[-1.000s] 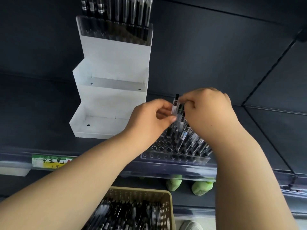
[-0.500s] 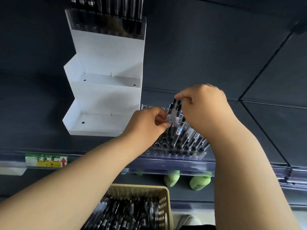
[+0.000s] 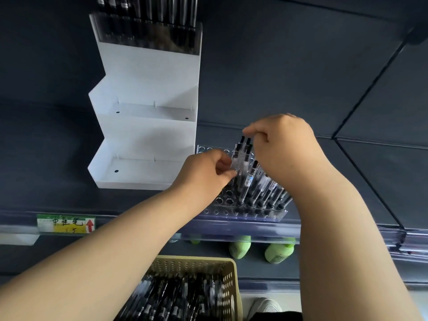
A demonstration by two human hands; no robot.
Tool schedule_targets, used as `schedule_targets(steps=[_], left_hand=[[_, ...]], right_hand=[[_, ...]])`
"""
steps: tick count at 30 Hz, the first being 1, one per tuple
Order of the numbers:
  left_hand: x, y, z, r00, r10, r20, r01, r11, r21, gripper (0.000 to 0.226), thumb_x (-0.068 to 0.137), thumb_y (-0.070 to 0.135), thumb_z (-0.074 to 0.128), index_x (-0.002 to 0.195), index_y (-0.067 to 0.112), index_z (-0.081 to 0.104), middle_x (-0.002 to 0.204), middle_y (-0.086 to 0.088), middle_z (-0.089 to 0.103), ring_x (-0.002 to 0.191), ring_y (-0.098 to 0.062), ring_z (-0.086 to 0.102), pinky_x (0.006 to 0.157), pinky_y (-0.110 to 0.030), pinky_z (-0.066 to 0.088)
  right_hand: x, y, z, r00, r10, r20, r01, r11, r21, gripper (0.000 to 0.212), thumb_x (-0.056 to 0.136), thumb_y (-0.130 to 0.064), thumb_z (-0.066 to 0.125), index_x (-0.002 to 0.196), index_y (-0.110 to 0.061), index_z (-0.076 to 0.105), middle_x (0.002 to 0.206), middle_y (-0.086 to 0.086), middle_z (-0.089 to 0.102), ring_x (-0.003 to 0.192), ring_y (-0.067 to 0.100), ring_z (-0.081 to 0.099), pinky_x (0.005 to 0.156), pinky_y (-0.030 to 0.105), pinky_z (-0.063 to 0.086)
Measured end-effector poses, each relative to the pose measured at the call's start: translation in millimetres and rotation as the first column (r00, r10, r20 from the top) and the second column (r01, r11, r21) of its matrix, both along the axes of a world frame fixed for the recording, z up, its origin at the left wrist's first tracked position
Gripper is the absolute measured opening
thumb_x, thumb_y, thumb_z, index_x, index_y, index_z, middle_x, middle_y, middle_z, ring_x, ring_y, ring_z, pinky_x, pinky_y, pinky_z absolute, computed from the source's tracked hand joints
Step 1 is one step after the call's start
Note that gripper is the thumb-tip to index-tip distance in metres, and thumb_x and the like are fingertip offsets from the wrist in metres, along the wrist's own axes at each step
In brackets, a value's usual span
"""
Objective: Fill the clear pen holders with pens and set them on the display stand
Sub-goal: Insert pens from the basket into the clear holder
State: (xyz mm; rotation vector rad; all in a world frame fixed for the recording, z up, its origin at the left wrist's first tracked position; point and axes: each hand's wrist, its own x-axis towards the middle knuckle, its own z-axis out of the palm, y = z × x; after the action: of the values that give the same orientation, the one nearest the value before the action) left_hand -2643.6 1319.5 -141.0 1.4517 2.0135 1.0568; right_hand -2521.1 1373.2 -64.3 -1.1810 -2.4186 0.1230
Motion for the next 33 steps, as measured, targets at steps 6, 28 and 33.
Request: schedule_targets(steps=[6, 28, 33], left_hand=[[-8, -15, 10, 0.993, -0.025, -0.113, 0.024, 1.0, -0.005, 0.026, 0.085, 0.028, 0.067, 0.11, 0.021, 0.061, 0.099, 0.01, 0.064, 0.088, -0.006, 0.059, 0.079, -0.014, 0.042], [-12, -159, -53, 0.902, -0.167, -0.398, 0.006, 0.927, -0.375, 0.027, 0.093, 0.028, 0.052, 0.12, 0.026, 0.056, 0.121, 0.006, 0.057, 0.107, -0.017, 0.054, 0.084, -0.031, 0.047], [2, -160, -98, 0.964, -0.111, -0.24, -0.024, 0.866, -0.499, 0.025, 0.092, 0.02, 0.055, 0.117, 0.024, 0.06, 0.119, 0.002, 0.061, 0.103, -0.017, 0.058, 0.092, -0.033, 0.049]], right_hand=[[1, -9, -3, 0.987, 0.082, -0.139, -0.066, 0.991, 0.114, 0.039, 0.083, -0.005, 0.038, 0.1, -0.012, 0.072, 0.107, 0.006, 0.069, 0.107, 0.03, 0.056, 0.094, 0.046, 0.041], [31, -132, -134, 0.931, 0.084, 0.356, 0.111, 0.863, -0.493, 0.037, 0.087, -0.003, 0.043, 0.114, -0.014, 0.066, 0.113, 0.008, 0.062, 0.099, 0.026, 0.059, 0.086, 0.038, 0.052], [24, -142, -161, 0.896, 0.063, 0.439, 0.255, 0.736, -0.627, 0.032, 0.09, -0.006, 0.047, 0.119, -0.004, 0.059, 0.115, 0.015, 0.062, 0.105, 0.029, 0.059, 0.086, 0.031, 0.049]])
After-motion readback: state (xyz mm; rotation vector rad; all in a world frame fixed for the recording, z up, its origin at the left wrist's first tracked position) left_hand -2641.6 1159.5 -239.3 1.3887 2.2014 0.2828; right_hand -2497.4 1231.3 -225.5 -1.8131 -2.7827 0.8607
